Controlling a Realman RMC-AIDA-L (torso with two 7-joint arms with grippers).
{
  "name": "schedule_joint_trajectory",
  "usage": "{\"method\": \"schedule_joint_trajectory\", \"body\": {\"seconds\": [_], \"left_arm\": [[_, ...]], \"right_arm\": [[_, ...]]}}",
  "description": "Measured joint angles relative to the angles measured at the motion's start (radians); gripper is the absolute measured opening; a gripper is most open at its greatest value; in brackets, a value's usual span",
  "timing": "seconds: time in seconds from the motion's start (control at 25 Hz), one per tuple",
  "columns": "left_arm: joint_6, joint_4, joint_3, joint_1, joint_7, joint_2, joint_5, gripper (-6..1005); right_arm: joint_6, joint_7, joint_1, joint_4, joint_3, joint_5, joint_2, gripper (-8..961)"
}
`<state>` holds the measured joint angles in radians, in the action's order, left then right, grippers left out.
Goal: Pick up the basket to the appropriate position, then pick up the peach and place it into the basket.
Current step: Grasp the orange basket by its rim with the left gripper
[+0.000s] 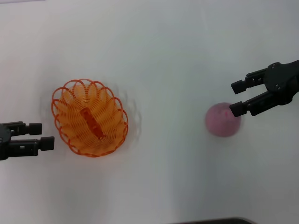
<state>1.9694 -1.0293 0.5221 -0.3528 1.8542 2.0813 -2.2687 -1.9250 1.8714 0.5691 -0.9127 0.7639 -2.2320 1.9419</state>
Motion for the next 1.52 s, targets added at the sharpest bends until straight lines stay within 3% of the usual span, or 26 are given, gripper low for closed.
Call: {"method": "schedule_joint_trajectory", "body": {"seconds": [0.72,0.92,1.08,1.2,1.32,1.52], "left_arm": [[-0.001,0.0,-0.002,-0.012,0.023,-0.001,0.002,846],[-0.056,-0.04,-0.024,-0.066,0.193,-0.013,0.01,845],[-0.09,-0.107,-0.012,-0.15,0.355,-0.029,-0.001,843],[-0.134,-0.17,0.072,-0.213,0.439,-0.03,-0.041,843],[-0.207,-0.212,0.219,-0.269,0.505,-0.03,-0.125,842],[-0.301,-0.179,0.394,-0.375,0.533,-0.02,-0.282,826]], "right_arm": [[0.0,0.0,0.002,0.0,0.001,0.0,0.0,924],[0.001,0.0,0.004,0.0,0.003,0.0,0.0,924],[0.002,0.0,0.007,0.0,0.008,0.0,0.0,924],[0.005,0.0,0.008,0.0,0.009,0.0,0.001,925],[0.005,0.0,0.008,0.0,0.009,0.0,0.002,925],[0.006,0.0,0.01,0.0,0.009,0.0,0.003,925]]}}
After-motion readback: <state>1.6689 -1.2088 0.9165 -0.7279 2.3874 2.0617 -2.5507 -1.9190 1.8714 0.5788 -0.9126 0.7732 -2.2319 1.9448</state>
